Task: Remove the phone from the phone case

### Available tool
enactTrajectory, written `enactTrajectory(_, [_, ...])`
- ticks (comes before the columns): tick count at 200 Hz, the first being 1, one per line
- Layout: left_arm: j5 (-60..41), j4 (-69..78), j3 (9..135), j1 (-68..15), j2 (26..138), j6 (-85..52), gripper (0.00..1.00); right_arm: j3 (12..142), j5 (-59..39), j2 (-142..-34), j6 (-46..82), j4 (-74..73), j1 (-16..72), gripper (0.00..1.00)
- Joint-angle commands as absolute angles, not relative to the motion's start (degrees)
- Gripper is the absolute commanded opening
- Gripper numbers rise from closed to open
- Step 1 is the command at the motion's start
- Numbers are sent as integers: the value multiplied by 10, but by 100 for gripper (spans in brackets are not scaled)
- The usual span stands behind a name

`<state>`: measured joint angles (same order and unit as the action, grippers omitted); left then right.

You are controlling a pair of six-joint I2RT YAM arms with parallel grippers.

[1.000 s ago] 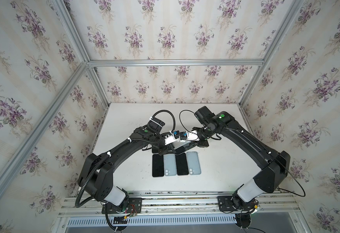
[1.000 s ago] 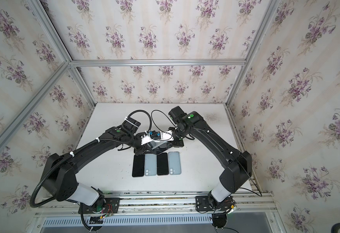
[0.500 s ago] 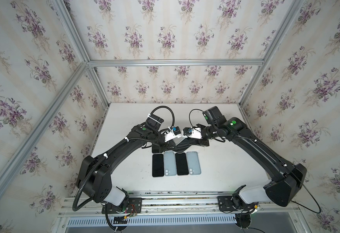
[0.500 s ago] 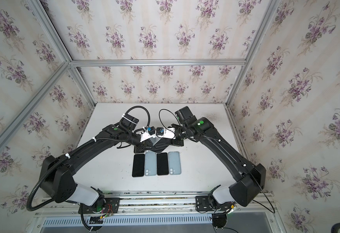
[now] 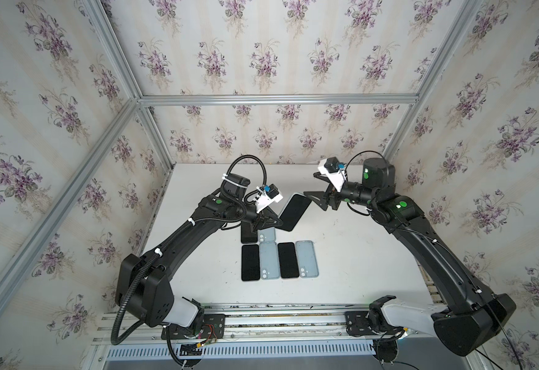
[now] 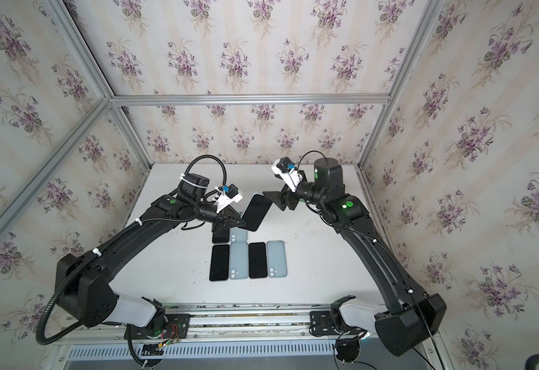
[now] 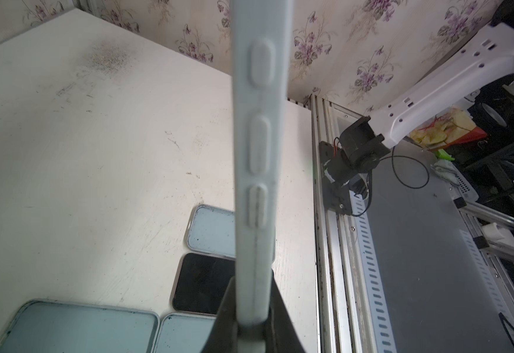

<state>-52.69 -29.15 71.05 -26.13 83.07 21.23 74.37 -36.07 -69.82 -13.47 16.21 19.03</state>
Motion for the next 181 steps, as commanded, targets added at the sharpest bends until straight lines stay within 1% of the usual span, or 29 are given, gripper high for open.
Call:
enactTrajectory(1, [-564,-201,704,-259,801,139,0,710,-443,-684,77,13,168,79])
enactTrajectory(21, [-560,-110,665,-252,761,70,0,652,-515,-668,146,-81,166,78])
enactTrajectory(33, [-564,-64,646,-251,743,35,0,624,-542,-665,187,-131,166,76])
enactTrajectory(74, [-558,1,624,-250,720,-12,0,559,-603,-681,312,-299,170,72])
enactTrajectory(96, [-560,39,616,-250,712,-39,1,547,-608,-680,306,-284,171,69])
enactTrajectory(119, [-559,70,607,-251,708,-59,1,530,-612,-674,302,-286,183,69])
enactTrajectory(146, [-556,125,589,-252,709,-88,2,528,-609,-680,256,-238,213,68])
enactTrajectory(151, [-556,135,585,-253,691,-94,2,527,-607,-681,251,-234,217,68])
enactTrajectory(170, [-556,159,577,-255,686,-108,3,528,-605,-692,250,-239,228,65])
enactTrajectory(181, [-557,166,575,-257,684,-113,3,528,-603,-698,253,-244,231,60])
